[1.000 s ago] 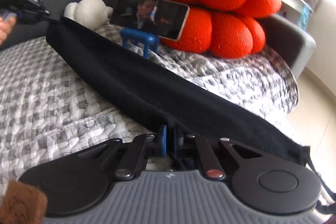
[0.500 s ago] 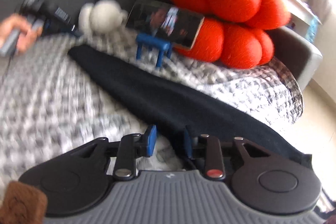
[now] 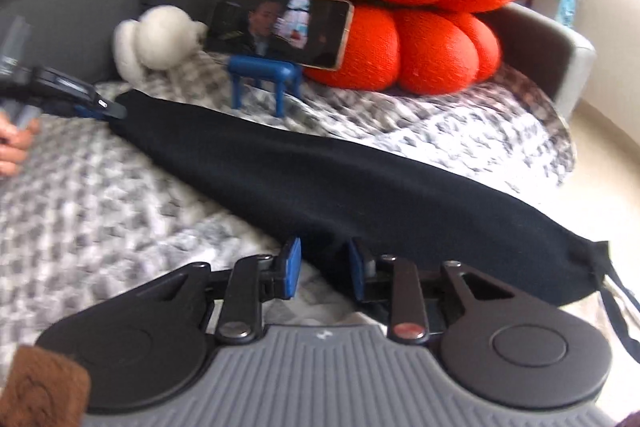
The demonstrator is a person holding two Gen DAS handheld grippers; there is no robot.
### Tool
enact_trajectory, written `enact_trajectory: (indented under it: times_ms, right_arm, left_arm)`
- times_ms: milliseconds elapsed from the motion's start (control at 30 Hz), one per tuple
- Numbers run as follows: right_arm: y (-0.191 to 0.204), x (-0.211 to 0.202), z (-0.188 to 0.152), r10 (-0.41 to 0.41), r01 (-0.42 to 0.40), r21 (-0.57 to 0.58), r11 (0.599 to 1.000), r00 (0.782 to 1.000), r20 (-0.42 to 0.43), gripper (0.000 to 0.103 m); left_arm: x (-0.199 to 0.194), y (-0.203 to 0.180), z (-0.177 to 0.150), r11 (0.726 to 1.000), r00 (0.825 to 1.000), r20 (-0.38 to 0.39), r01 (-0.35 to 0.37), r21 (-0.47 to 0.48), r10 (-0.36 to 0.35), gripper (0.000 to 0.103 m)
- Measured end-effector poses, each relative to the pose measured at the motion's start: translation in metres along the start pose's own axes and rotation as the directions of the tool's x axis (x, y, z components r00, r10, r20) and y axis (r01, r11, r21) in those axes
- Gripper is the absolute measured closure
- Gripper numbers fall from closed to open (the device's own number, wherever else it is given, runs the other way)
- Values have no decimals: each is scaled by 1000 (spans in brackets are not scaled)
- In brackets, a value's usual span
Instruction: Fold clothes
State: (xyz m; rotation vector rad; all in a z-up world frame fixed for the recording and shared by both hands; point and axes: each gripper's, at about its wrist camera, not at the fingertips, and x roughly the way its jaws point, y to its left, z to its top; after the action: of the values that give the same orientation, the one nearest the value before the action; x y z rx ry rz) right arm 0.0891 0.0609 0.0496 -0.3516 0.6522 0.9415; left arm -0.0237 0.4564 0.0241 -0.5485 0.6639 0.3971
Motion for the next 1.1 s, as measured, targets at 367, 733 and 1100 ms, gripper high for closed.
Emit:
enact_trajectory:
  times_ms: [367, 733, 1100]
  right_arm:
    - [-31, -7, -10, -48, 39, 208, 977, 998, 39, 79]
    - [-14, 0, -17, -61, 57, 157, 986, 998, 25, 77]
    - [-18, -3, -18, -66, 58, 216, 975, 997, 31, 78]
  left_arm:
    - [4, 10, 5, 998, 999, 15, -34, 49, 33, 95]
    - [1, -4, 15, 992, 993, 108, -61, 112, 49, 95]
    - [-7, 5, 10, 993, 990, 115, -95, 70, 86, 71]
